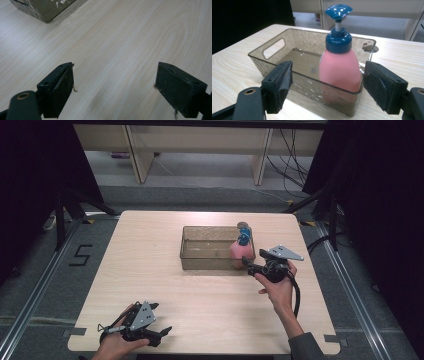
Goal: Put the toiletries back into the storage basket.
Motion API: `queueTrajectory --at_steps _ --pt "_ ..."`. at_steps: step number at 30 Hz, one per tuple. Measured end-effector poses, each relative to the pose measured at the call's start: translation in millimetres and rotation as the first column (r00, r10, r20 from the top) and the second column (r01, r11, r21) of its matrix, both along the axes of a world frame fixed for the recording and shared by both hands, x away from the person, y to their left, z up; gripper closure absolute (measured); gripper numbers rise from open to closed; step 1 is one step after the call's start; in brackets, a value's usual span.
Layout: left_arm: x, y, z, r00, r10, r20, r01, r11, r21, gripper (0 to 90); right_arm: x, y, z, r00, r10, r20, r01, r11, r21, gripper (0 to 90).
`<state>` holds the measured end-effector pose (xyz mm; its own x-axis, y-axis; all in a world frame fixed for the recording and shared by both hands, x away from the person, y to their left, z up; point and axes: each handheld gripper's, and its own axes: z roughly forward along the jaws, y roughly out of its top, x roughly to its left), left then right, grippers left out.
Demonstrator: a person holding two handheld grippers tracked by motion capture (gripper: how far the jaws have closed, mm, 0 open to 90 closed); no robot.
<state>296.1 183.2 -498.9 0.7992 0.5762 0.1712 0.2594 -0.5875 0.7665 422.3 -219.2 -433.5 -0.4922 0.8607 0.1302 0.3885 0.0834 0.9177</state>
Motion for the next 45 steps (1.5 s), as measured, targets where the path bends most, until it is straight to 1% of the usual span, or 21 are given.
queueTrajectory --at_steps 5,6,9,10,15,19,22,23,24,25,28,29,30,33,35,37,38,39,42,44,45 --pt "0.1 0.1 -0.3 1.0 -0.006 -0.004 0.006 1.0 0.001 14.9 -7.8 1.5 1.6 0.9999 0.008 -0.007 -0.008 1.0 -0.001 24.9" --pt "0.0 0.0 -0.2 1.0 -0.005 -0.002 0.005 1.0 0.0 14.9 -7.6 0.6 0.9 0.9997 0.022 0.015 -0.021 1.0 -0.016 24.9" --pt "-0.5 -0.2 0.0 0.9999 -0.01 -0.008 0.01 0.9999 -0.006 14.9 -11.4 2.0 -1.4 0.9997 0.026 -0.003 -0.026 1.0 0.014 24.9" --pt "-0.3 -0.1 0.0 1.0 -0.002 0.0 0.002 1.0 -0.003 14.9 -11.7 -0.2 -1.2 0.9995 0.029 0.011 -0.029 0.999 -0.017 24.9" --pt "0.0 -0.1 -0.2 1.0 -0.007 -0.004 0.007 1.0 0.003 14.9 -19.5 1.3 -3.3 0.9995 0.022 -0.021 -0.022 1.0 0.008 24.9" --pt "0.4 0.6 0.3 1.0 -0.005 0.0 0.005 1.0 0.005 14.9 -21.0 -1.3 -4.9 0.9994 0.035 0.004 -0.035 0.999 -0.009 24.7" --pt "-0.1 0.3 0.1 1.0 -0.003 -0.001 0.003 1.0 -0.01 14.9 -26.1 0.8 -6.2 0.999 0.023 -0.039 -0.022 0.999 0.03 24.7" --pt "0.1 0.4 0.1 1.0 -0.005 0.0 0.005 0.9999 -0.011 14.9 -24.3 -2.2 -7.4 0.9992 0.04 -0.007 -0.04 0.999 -0.003 24.6" --pt "0.2 0.8 0.9 0.9999 -0.009 -0.008 0.009 0.9999 -0.005 14.9 -26.9 -0.6 -8.1 0.999 0.029 -0.034 -0.029 0.999 0.025 24.6" --pt "0.3 0.8 1.0 0.9999 -0.009 -0.008 0.009 1.0 -0.004 14.9 -26.2 -3.1 -8.4 0.9993 0.035 -0.012 -0.035 0.999 -0.003 24.6" --pt "0.4 0.4 0.3 1.0 -0.004 0.0 0.004 1.0 -0.006 14.9 -30.8 -2.1 -10.1 0.9987 0.034 -0.038 -0.033 0.999 0.028 24.3" --pt "0.6 0.4 0.2 1.0 -0.004 0.0 0.004 1.0 -0.006 14.9 -30.2 -4.0 -11.0 0.9992 0.039 -0.012 -0.039 0.999 -0.004 24.2" --pt "0.7 0.2 0.2 1.0 -0.003 0.001 0.003 1.0 -0.006 14.9 -33.4 -2.5 -10.9 0.9987 0.033 -0.038 -0.032 0.999 0.021 24.2" --pt "0.8 0.2 0.0 1.0 0.004 0.002 -0.004 1.0 -0.001 14.9 -35.4 -4.0 -12.8 0.9988 0.047 -0.009 -0.047 0.999 0.001 23.6" --pt "1.2 0.2 -0.5 1.0 0.001 -0.006 -0.001 1.0 -0.001 14.9 -38.9 -3.4 -12.7 0.9978 0.06 -0.027 -0.059 0.998 0.02 22.9" --pt "1.2 0.5 -0.5 1.0 0.002 -0.004 -0.002 1.0 -0.001 14.9 -41.1 -4.3 -12.7 0.9986 0.051 -0.015 -0.051 0.999 -0.003 22.1" --pt "1.5 0.8 -0.3 1.0 0.003 -0.001 -0.003 1.0 0.001 14.9 -43.4 -3.5 -12.6 0.9974 0.061 -0.037 -0.06 0.998 0.028 21.6" --pt "1.6 0.8 -0.3 1.0 0.008 0.004 -0.008 1.0 -0.002 14.9 -43.7 -4.6 -13.3 0.9982 0.059 -0.008 -0.059 0.998 0.011 21.1" --pt "1.9 0.8 -0.2 1.0 0.01 0.001 -0.01 0.9999 -0.006 14.9 -47.2 -4.1 -15.5 0.9975 0.065 -0.028 -0.064 0.997 0.041 19.6" --pt "2.0 0.1 -0.4 1.0 0.01 0.0 -0.01 1.0 -0.002 14.9 -48.5 -6.6 -16.5 0.9973 0.072 -0.01 -0.072 0.997 0.016 19.2" --pt "1.7 -0.6 -0.3 1.0 0.004 -0.002 -0.004 1.0 -0.004 14.9 -51.6 -4.9 -16.7 0.9969 0.067 -0.042 -0.065 0.997 0.045 18.9"
